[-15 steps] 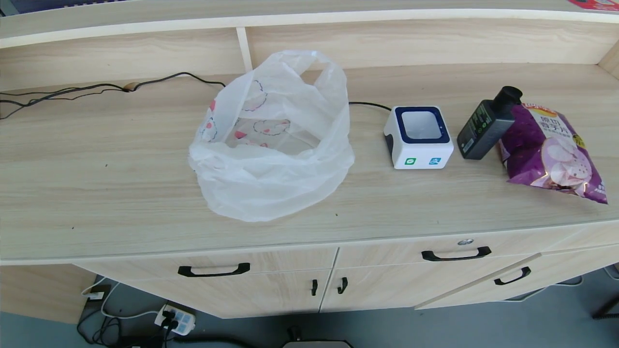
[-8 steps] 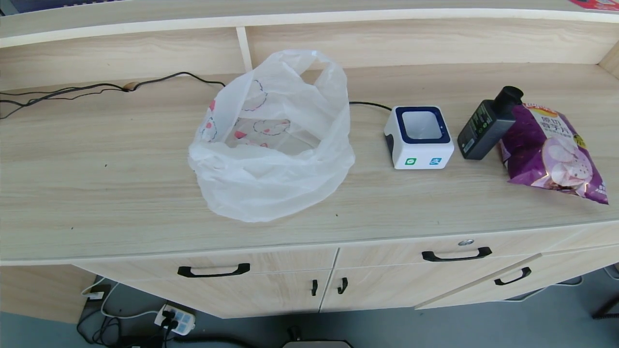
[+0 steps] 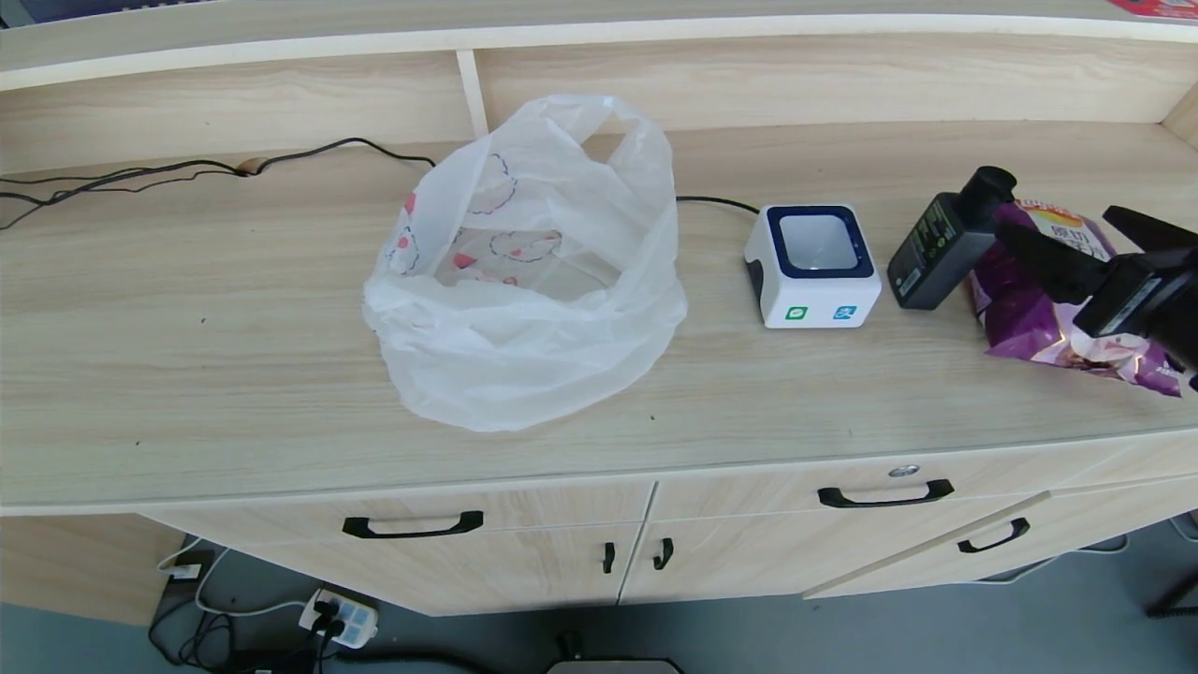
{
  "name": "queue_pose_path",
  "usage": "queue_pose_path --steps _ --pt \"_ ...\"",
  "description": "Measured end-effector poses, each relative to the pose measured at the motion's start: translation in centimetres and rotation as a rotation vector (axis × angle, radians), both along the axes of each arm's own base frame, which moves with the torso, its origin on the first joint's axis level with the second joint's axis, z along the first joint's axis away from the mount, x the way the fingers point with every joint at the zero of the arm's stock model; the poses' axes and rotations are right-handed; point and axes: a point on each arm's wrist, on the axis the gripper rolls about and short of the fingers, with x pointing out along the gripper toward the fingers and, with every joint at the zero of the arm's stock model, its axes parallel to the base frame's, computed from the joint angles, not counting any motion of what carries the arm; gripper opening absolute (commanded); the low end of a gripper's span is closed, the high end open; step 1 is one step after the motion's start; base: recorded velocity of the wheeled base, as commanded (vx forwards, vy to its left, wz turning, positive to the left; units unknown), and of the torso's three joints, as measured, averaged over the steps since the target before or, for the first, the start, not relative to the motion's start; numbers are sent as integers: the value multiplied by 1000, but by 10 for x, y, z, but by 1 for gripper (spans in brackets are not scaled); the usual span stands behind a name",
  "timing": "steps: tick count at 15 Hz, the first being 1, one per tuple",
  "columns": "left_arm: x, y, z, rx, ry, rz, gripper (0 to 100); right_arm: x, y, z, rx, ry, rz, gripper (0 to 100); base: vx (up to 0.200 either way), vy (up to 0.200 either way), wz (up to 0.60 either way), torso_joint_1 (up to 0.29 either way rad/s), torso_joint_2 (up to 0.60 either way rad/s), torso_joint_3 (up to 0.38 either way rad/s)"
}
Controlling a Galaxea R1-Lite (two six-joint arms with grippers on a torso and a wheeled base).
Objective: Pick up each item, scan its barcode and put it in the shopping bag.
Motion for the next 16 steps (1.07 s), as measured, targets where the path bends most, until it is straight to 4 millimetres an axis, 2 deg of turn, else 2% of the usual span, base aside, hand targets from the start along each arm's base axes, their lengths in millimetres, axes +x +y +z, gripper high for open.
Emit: queue_pose_path --steps 5,9,16 --pt "0 0 0 0 0 -1 100 15 5 -21 -8 78 15 100 0 0 0 0 0 0" --pt "0 0 0 0 0 -1 100 31 6 -22 -8 50 15 100 0 0 0 0 0 0" --pt "0 0 0 0 0 -1 100 62 7 -38 1 30 12 100 0 0 0 0 0 0"
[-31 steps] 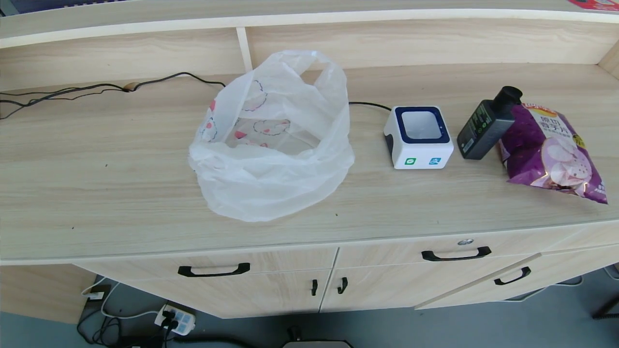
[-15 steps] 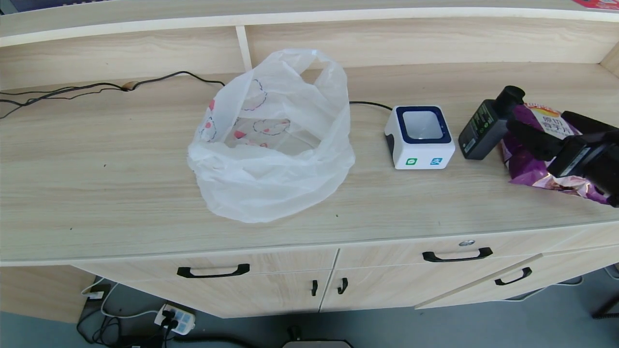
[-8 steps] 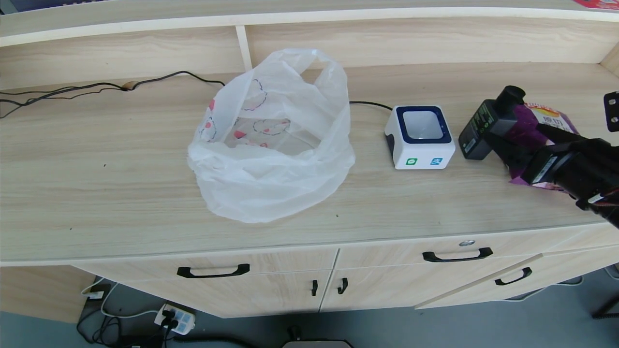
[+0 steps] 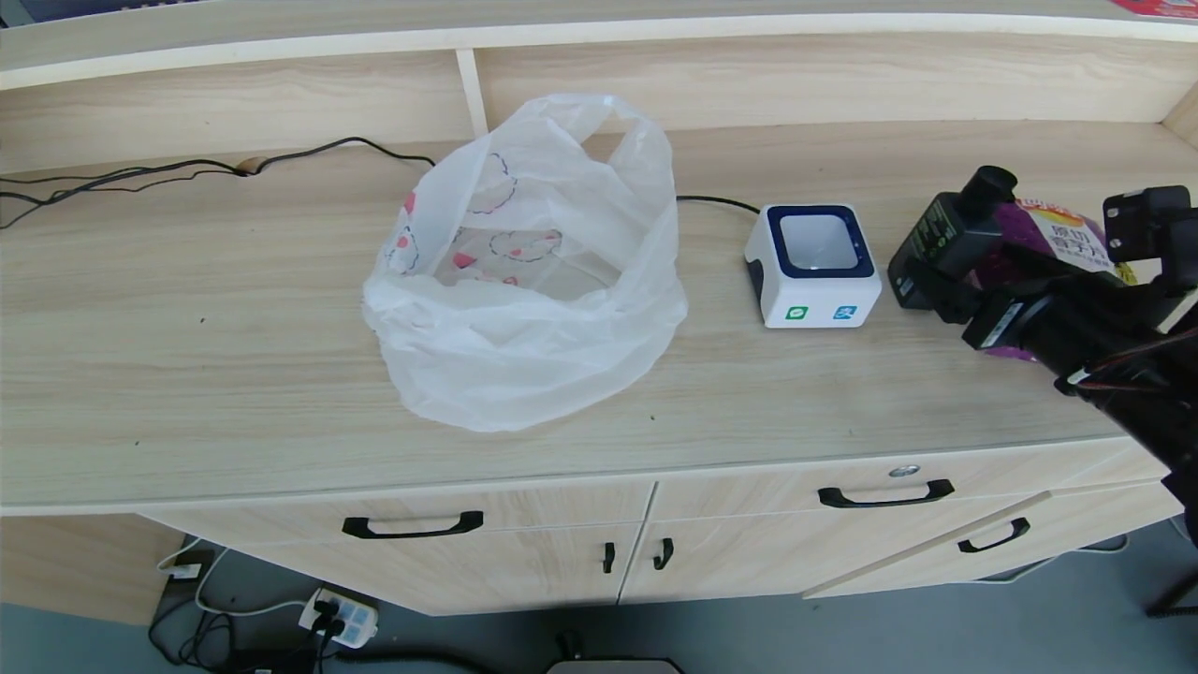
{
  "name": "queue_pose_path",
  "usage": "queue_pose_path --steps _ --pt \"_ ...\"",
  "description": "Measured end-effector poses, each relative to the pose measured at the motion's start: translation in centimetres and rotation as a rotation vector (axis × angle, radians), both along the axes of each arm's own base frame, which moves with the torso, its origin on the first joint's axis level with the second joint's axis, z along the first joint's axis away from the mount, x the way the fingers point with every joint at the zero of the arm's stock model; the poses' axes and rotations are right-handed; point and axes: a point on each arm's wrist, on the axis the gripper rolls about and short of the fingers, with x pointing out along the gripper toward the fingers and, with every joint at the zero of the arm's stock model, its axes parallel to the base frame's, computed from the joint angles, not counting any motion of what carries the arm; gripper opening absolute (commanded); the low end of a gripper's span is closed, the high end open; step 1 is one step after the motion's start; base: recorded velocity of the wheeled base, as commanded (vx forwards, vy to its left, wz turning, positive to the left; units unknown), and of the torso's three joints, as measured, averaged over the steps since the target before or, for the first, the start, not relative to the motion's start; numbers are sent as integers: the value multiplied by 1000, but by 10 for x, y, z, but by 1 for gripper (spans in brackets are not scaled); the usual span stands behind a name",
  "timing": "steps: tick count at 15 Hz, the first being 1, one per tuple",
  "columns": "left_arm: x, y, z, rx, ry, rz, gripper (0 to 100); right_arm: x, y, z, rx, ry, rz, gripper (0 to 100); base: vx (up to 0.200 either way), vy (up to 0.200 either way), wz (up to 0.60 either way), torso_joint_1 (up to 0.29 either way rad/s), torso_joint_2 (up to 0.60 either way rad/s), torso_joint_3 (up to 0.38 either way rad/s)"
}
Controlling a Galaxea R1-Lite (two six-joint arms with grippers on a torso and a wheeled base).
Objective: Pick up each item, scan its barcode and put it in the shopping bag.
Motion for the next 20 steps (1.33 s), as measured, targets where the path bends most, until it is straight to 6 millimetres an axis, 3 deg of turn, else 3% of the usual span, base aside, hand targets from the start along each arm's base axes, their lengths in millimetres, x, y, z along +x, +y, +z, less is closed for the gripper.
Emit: queue_pose_path --steps 5,15,20 --pt "0 0 0 1 -1 0 100 20 -5 0 4 -9 -19 100 0 0 0 0 0 0" --pt "0 0 0 1 0 0 100 39 -13 -7 5 5 -46 100 0 0 0 0 0 0" --pt "0 0 0 0 -1 0 100 51 -12 1 26 -32 -42 100 0 0 0 0 0 0"
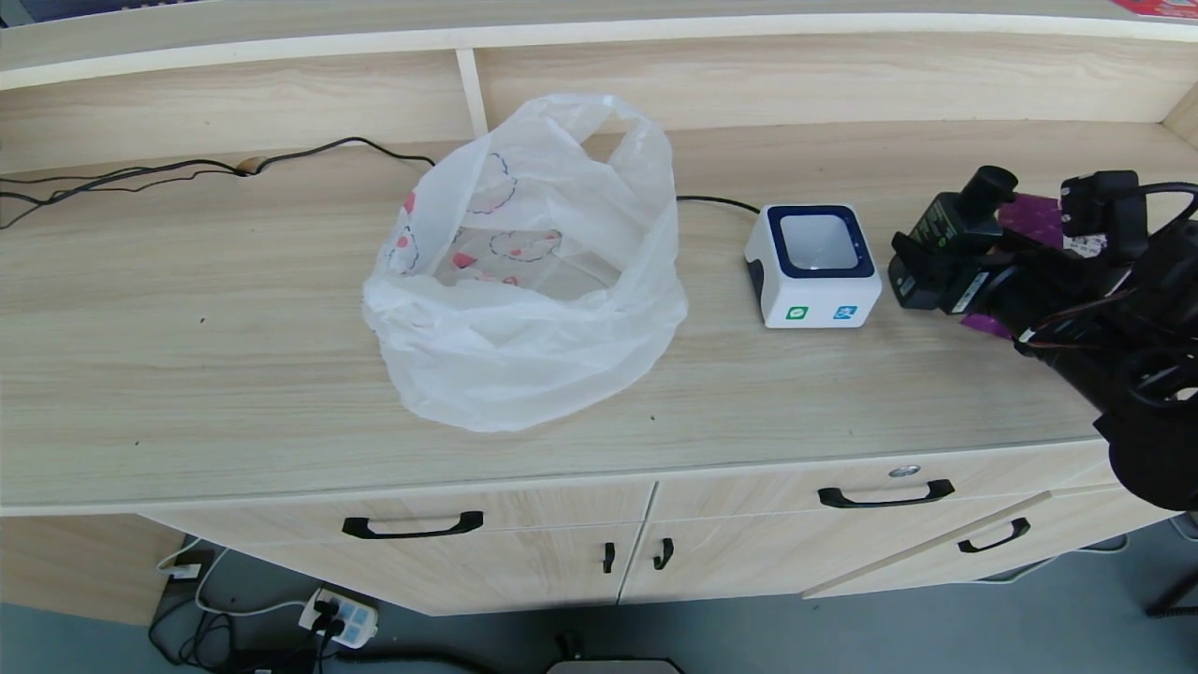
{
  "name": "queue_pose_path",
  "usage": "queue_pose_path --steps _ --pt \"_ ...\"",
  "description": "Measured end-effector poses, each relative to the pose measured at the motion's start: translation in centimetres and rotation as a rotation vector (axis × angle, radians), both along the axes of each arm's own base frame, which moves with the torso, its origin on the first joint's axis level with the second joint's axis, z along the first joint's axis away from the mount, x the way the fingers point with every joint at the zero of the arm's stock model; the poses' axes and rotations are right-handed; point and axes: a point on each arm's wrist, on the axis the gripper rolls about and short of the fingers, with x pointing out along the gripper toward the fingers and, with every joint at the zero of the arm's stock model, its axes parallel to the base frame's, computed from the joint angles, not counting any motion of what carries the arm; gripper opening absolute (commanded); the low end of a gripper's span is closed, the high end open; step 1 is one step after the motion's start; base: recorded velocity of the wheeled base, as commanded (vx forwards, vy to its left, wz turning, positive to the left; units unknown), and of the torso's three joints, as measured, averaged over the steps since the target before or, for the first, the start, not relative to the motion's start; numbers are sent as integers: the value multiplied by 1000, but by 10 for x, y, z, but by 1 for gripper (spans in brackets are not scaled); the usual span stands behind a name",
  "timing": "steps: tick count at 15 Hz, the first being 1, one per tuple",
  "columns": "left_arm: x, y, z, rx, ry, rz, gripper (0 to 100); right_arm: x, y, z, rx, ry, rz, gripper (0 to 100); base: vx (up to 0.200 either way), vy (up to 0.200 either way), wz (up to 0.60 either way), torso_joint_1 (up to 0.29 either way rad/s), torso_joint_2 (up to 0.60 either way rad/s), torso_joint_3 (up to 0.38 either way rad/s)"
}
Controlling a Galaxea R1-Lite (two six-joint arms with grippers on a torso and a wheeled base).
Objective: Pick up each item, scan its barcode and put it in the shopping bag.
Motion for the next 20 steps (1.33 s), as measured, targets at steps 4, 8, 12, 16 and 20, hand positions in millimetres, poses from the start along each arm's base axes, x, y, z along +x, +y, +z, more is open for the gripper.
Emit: queue_pose_path --steps 4,8,12,16,20 --pt "0 0 0 0 0 0 100 7 -1 -2 11 4 -6 0 0 0 0 0 0 0" --pt "0 0 0 0 0 0 100 9 -1 -4 12 6 -10 0 0 0 0 0 0 0" --pt "0 0 0 0 -1 0 100 9 -1 -4 11 4 -9 0 0 0 0 0 0 0" --pt "0 0 0 0 -1 0 100 1 2 5 22 -43 -2 0 0 0 0 0 0 0" --pt "0 0 0 0 0 0 100 -36 14 15 46 -61 13 0 0 0 0 0 0 0"
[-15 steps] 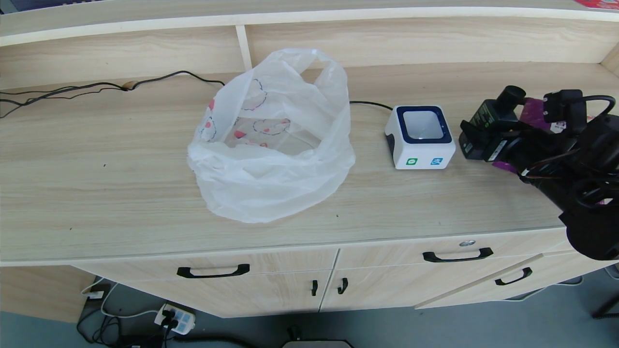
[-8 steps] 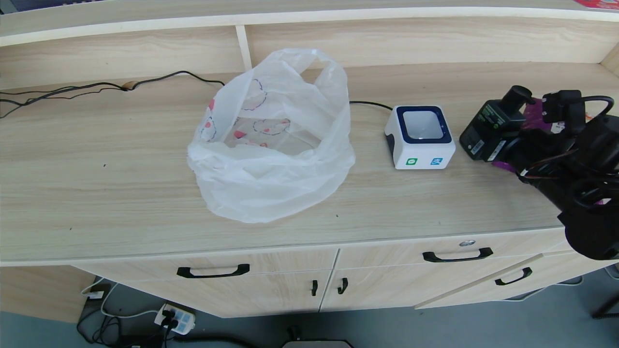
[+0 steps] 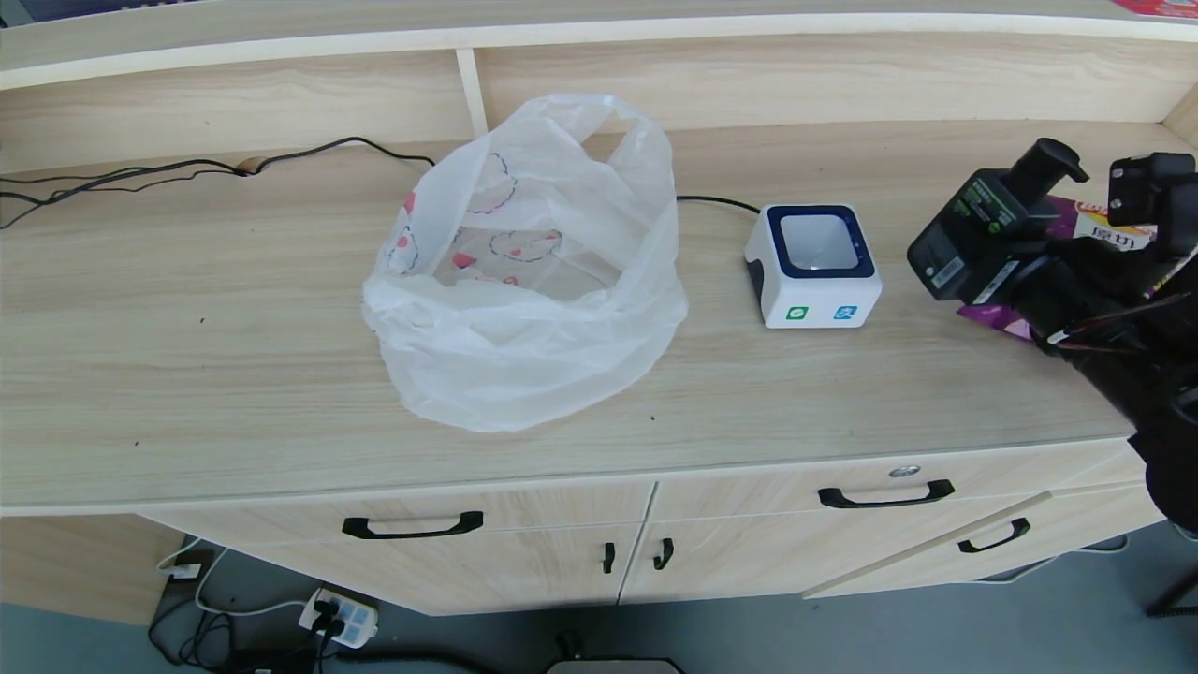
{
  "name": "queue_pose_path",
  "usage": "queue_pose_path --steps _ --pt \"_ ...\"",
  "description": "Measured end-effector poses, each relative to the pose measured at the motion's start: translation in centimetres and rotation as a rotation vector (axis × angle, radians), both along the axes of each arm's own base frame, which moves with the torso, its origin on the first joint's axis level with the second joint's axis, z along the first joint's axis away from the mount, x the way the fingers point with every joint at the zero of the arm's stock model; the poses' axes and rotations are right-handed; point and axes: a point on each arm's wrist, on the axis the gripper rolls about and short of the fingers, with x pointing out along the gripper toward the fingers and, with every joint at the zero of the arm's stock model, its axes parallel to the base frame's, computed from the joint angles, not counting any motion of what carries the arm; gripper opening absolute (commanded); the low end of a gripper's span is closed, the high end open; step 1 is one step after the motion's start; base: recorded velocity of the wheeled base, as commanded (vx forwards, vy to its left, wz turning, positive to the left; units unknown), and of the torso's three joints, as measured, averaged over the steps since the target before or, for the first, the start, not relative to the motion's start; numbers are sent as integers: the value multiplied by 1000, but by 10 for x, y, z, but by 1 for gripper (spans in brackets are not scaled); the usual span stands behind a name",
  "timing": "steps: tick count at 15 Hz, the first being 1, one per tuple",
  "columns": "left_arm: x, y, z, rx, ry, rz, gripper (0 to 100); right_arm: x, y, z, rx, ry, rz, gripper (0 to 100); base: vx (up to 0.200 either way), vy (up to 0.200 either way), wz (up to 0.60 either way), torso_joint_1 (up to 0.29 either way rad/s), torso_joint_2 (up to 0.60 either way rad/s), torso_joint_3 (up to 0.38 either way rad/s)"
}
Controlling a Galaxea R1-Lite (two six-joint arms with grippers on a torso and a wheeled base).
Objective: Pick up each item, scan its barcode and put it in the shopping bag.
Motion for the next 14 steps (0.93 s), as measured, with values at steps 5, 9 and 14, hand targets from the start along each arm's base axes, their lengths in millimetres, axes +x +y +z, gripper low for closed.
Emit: queue_pose_path --steps 5,9,14 --pt "0 0 0 0 1 0 100 -89 44 -10 67 65 254 0 0 0 0 0 0 0" --pt "0 0 0 1 1 0 100 -152 70 -11 195 98 560 0 0 0 0 0 0 0" --pt "0 0 0 1 1 0 100 -174 100 17 346 88 826 0 0 0 0 0 0 0"
